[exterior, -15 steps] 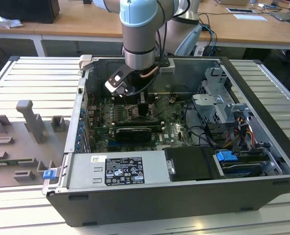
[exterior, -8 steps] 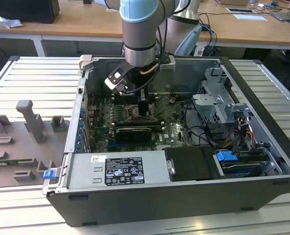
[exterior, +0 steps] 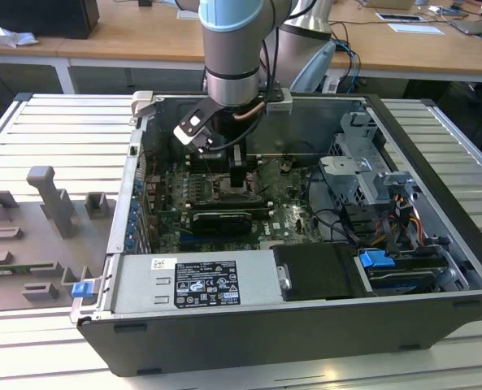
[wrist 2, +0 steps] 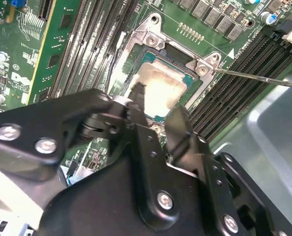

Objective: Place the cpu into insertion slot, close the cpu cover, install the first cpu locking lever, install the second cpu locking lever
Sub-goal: 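Place the cpu into insertion slot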

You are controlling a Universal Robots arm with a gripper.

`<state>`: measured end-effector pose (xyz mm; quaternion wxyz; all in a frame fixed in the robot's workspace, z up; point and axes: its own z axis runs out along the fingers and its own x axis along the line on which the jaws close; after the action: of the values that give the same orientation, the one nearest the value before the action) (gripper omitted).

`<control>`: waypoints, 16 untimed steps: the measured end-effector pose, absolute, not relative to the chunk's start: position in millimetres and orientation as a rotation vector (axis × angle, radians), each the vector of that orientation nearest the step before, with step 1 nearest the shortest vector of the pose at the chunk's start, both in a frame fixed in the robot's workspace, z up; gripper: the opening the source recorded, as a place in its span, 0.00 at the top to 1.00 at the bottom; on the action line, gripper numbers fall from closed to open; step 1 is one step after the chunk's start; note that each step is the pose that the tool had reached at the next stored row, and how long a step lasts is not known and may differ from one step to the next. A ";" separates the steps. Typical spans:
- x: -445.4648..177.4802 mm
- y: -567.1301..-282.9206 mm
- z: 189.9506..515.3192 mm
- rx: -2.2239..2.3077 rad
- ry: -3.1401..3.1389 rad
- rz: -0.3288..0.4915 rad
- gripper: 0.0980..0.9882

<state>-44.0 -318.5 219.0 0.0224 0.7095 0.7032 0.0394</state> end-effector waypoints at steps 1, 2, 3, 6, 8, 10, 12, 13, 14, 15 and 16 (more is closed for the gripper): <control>-44.0 -318.5 219.1 2.198 2.178 0.122 0.71; -44.0 -318.6 219.1 2.197 2.178 0.121 0.78; -44.0 -318.6 219.2 2.197 2.178 0.120 0.78; -44.0 -318.7 219.4 2.196 2.177 0.118 0.99; -44.0 -318.7 219.6 2.196 2.177 0.118 0.99; -44.0 -318.8 219.8 2.196 2.177 0.117 0.99; -44.0 -318.8 220.5 2.195 2.176 0.116 0.99; -44.0 -318.8 220.7 2.195 2.176 0.116 0.99; -44.0 -318.8 220.9 2.195 2.176 0.115 0.99; -44.0 -318.8 221.3 2.195 2.176 0.115 0.99; -44.0 -318.8 221.4 2.195 2.176 0.115 0.99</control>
<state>-44.0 -318.8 221.4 0.0246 0.7095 0.7033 0.0373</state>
